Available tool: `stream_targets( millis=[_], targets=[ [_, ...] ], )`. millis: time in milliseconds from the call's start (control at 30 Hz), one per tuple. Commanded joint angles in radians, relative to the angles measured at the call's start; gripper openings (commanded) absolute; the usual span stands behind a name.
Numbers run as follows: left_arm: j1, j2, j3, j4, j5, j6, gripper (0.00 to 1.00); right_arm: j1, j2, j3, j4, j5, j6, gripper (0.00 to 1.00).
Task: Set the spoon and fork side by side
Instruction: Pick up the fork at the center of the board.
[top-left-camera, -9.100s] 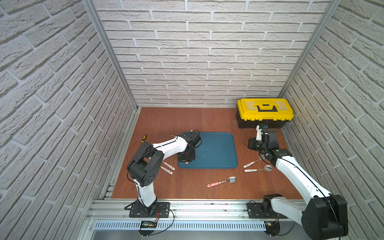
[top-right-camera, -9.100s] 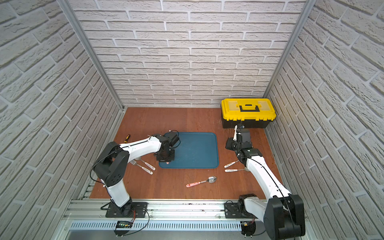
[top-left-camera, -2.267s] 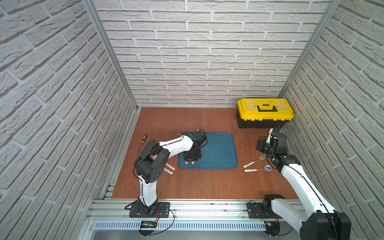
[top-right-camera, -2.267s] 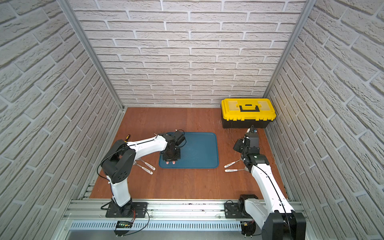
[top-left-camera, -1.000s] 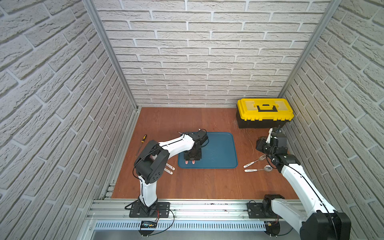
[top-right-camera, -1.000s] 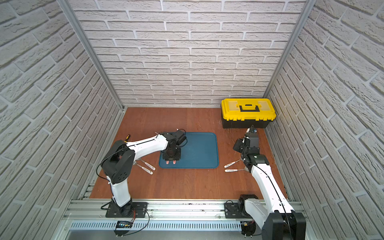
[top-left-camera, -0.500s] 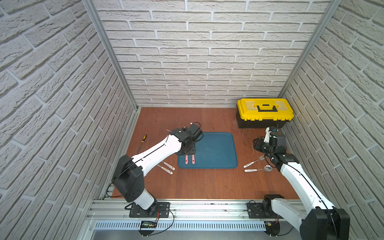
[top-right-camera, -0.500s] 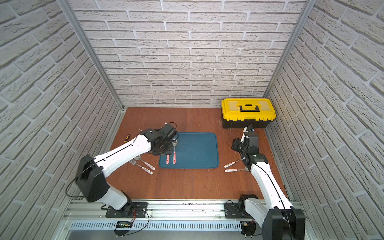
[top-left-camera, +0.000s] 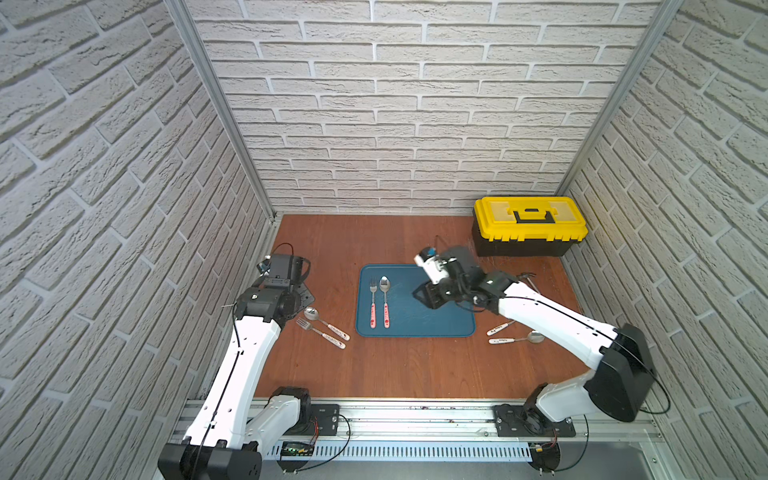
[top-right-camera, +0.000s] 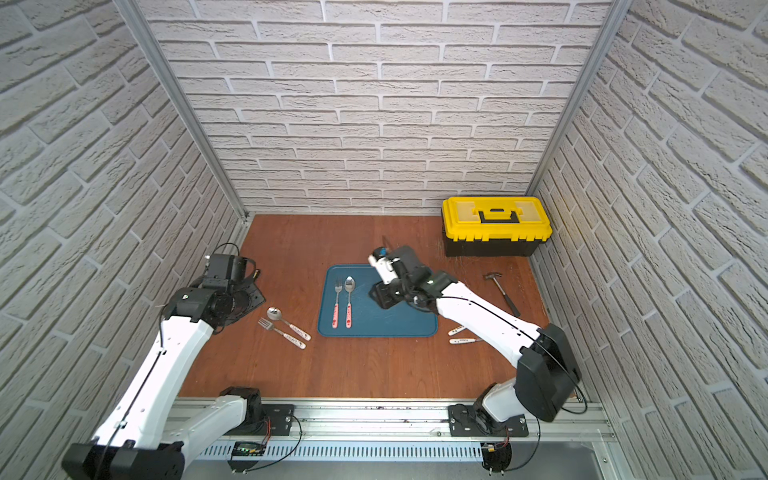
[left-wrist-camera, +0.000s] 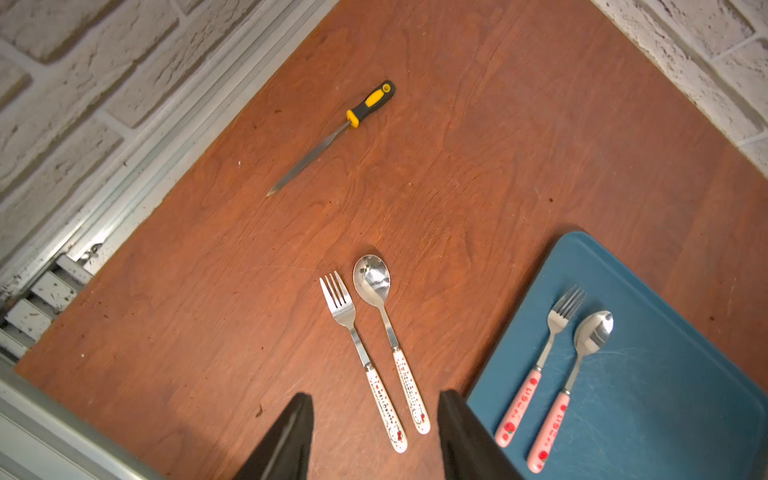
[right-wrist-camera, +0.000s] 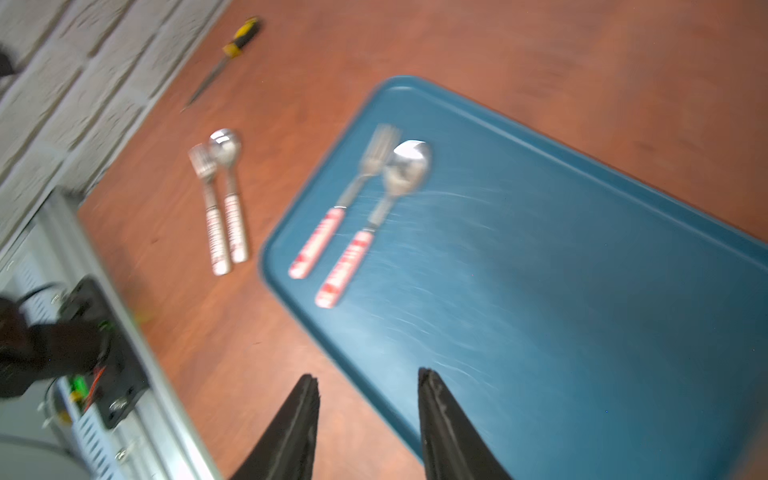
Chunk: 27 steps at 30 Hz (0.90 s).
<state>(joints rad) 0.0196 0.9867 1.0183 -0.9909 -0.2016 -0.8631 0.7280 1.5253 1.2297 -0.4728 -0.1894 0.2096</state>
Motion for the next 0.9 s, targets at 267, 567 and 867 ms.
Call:
stream_targets(
  millis=[267,567,867],
  targets=[
    [0.09,-0.054,-0.091,0.064,0.085,0.041,0.57,0.282,0.403,0.376,-0.131,0.013,-0.09,0.46],
    [0.307,-0.136,-0.117,0.092,0.095,0.043,0.61,0.348,0.624,0.57,-0.122,0.008,-0.141,0.47],
    [0.387,-0.141,-0.145,0.114,0.147,0.041,0.63,0.384,0.776,0.76,-0.226,0.02,-0.181,0.45]
  ],
)
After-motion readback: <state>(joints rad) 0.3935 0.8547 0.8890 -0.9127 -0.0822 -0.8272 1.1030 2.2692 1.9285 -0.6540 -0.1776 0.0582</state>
